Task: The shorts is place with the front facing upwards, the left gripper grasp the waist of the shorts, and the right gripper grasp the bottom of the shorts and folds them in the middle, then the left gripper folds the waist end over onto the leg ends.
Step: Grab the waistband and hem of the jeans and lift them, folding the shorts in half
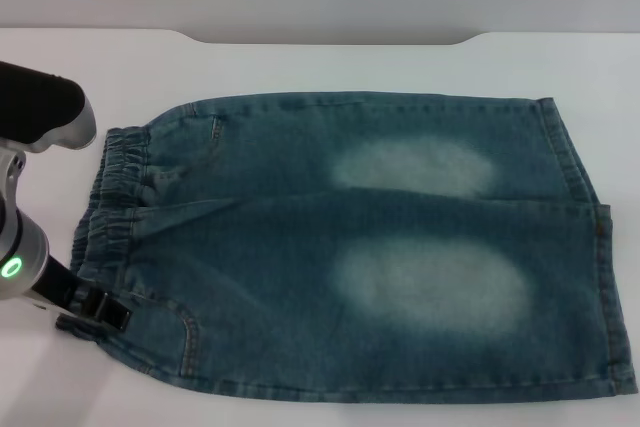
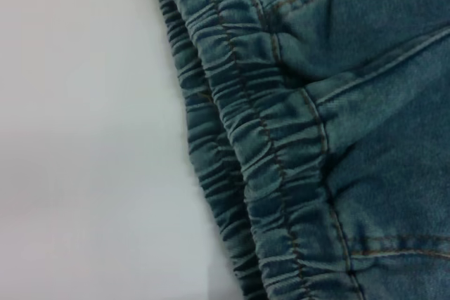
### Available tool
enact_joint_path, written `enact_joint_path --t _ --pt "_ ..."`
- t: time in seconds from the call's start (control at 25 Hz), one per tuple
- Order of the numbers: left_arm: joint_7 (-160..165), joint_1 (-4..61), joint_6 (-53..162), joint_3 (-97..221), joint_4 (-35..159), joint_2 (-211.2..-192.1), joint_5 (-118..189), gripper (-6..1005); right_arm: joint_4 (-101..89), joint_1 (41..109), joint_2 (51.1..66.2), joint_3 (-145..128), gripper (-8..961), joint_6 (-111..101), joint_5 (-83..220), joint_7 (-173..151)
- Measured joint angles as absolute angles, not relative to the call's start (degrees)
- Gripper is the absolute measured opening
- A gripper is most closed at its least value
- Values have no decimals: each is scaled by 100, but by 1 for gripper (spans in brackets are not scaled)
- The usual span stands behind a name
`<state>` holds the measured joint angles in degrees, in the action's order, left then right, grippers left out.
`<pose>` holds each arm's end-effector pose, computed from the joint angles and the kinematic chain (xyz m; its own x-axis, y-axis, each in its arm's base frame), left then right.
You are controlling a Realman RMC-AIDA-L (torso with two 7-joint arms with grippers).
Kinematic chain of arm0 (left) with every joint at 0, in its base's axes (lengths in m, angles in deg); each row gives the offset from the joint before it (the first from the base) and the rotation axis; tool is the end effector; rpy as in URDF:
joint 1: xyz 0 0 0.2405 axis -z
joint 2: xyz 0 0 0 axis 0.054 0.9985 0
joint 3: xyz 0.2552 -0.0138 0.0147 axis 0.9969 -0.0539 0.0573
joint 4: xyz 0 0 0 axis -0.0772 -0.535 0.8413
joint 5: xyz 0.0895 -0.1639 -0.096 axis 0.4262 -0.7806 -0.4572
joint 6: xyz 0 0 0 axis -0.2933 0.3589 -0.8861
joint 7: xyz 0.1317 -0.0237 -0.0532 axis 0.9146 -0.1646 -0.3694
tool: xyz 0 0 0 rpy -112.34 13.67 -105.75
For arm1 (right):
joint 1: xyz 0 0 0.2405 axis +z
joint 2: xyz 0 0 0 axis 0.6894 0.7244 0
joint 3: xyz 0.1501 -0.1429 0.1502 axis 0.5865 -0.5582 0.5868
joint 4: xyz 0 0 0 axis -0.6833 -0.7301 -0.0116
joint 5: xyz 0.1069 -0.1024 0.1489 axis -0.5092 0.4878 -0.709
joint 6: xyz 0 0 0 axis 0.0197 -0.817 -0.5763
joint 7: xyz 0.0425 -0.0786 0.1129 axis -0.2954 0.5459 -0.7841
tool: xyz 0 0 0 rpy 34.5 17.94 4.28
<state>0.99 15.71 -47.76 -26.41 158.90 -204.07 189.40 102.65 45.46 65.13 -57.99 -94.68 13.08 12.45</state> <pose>-0.2254 0.2938 0.0156 0.3682 0.9261 -0.0820 0.5975 -0.3033 -0.7423 0.2558 0.2735 0.1617 0.4719 -0.6948 -0.5428 -0.7956 -0.0703 -0.6017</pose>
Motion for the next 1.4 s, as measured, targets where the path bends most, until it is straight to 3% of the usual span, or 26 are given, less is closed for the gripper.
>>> enact_joint_path --t 1.04,1.4 --pt "421 1665 -4510 -2574 15459 -20454 18925 723 10312 4538 6520 -5788 650 -9522 1173 1232" --pt "432 1659 -4457 -2584 15486 -20456 18922 607 10319 4526 6520 -5807 650 -9535 1158 1209"
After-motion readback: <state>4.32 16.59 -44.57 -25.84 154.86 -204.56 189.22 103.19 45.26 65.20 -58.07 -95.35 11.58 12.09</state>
